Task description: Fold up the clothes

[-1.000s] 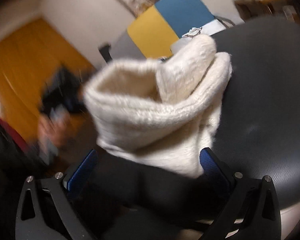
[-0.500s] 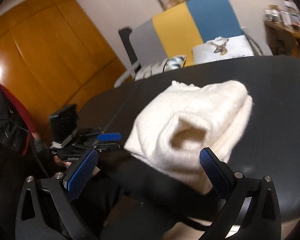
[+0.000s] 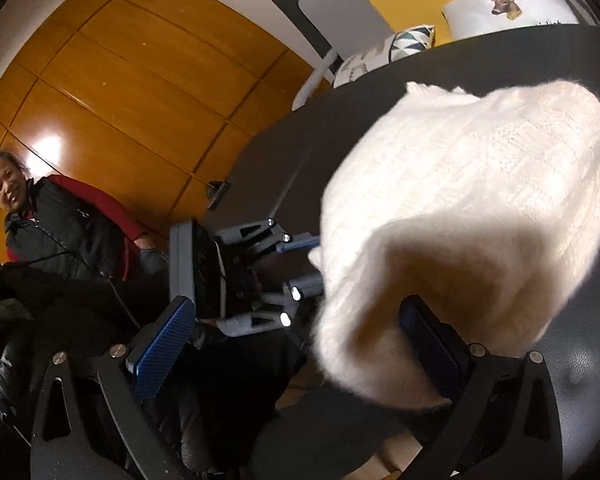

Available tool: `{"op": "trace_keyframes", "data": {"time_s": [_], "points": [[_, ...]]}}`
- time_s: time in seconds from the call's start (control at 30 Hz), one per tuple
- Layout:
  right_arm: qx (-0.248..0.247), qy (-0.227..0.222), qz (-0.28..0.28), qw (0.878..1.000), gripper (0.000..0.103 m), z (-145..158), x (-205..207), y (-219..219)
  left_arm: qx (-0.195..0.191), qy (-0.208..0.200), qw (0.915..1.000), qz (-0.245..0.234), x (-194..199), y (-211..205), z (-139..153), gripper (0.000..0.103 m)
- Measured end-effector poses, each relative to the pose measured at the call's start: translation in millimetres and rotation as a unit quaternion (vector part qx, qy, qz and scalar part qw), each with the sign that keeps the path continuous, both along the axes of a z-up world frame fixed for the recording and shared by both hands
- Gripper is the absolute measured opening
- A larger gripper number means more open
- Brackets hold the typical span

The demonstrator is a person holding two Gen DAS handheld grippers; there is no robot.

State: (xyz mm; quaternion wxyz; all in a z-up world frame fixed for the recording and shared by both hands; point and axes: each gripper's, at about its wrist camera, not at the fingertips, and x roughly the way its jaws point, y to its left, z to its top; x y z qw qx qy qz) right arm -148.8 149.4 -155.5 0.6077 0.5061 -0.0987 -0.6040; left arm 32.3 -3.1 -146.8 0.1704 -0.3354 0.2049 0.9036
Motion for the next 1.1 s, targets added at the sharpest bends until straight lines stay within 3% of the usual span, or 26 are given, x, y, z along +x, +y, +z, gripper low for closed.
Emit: {"op": "trace_keyframes", "data": {"time_s": [0.13,0.2,0.23,0.3,0.33,0.37,0.5,0.6,0.7,0.77,0.87,0.9,0.93,0.97,1.0,1.03,1.07,1.1], "points": [[0.022,0.022,0.046,0.998,0.095,5.7,13.4,-5.9,0.050,-0.015,0.9986,0.008,8.9,-36.0,10.8,0.014],[0.049,0.029,0.058,0.997,0.092,-0.5,18.4,-8.4,0.053,-0.025,0.9983,0.007,13.3,-46.1,6.2,0.013],[0.077,0.030,0.057,0.995,0.085,-9.3,19.0,-10.4,0.045,-0.026,0.9986,0.002,17.3,-48.5,2.3,0.014],[0.154,0.023,0.044,0.987,0.054,-42.2,16.2,-16.3,0.030,-0.026,0.9992,-0.007,24.5,-50.0,-4.1,0.014],[0.160,0.022,0.033,0.986,0.026,-49.4,14.4,-15.1,0.026,-0.025,0.9993,-0.008,26.0,-49.8,-5.0,0.014],[0.163,0.022,0.023,0.986,0.021,-53.8,13.5,-13.5,0.026,-0.025,0.9993,-0.010,26.1,-49.2,-4.6,0.014],[0.166,0.038,0.001,0.985,0.021,-48.0,20.7,-6.5,-0.001,-0.021,0.9993,-0.030,27.2,-42.0,-8.6,0.014],[0.181,0.044,0.016,0.982,0.019,-42.7,32.5,-7.8,-0.002,-0.026,0.9989,-0.039,29.5,-41.9,-2.2,0.014],[0.172,0.051,0.026,0.983,0.031,-26.9,45.7,-10.7,0.054,-0.041,0.9969,-0.040,30.1,-50.1,17.8,0.015],[0.140,0.064,0.014,0.988,0.060,-9.8,50.1,-10.4,0.084,-0.047,0.9942,-0.048,30.3,-52.5,32.1,0.015],[0.123,0.084,0.027,0.989,0.064,0.4,58.3,-19.1,0.118,-0.059,0.9873,-0.088,23.2,-49.6,47.4,0.015],[0.133,0.083,0.028,0.987,0.063,-6.8,56.9,-21.8,0.118,-0.081,0.9832,-0.113,20.5,-45.7,47.9,0.016],[0.143,0.083,0.030,0.986,0.063,-14.0,55.5,-24.4,0.093,-0.091,0.9826,-0.133,22.0,-39.5,44.9,0.017],[0.152,0.083,0.032,0.984,0.061,-21.2,54.1,-27.1,0.060,-0.088,0.9840,-0.143,25.4,-34.6,39.7,0.017],[0.162,0.083,0.033,0.983,0.052,-28.4,52.7,-29.7,0.038,-0.093,0.9840,-0.147,26.6,-32.2,33.8,0.017],[0.172,0.083,0.035,0.981,0.027,-35.6,51.3,-32.4,0.035,-0.109,0.9829,-0.144,24.2,-34.0,26.4,0.017],[0.182,0.083,0.037,0.979,0.015,-42.8,49.9,-35.0,0.031,-0.126,0.9816,-0.140,21.8,-35.9,19.1,0.017],[0.191,0.082,0.038,0.977,0.014,-50.0,48.5,-37.7,0.025,-0.143,0.9808,-0.130,18.2,-38.7,10.3,0.017]]}}
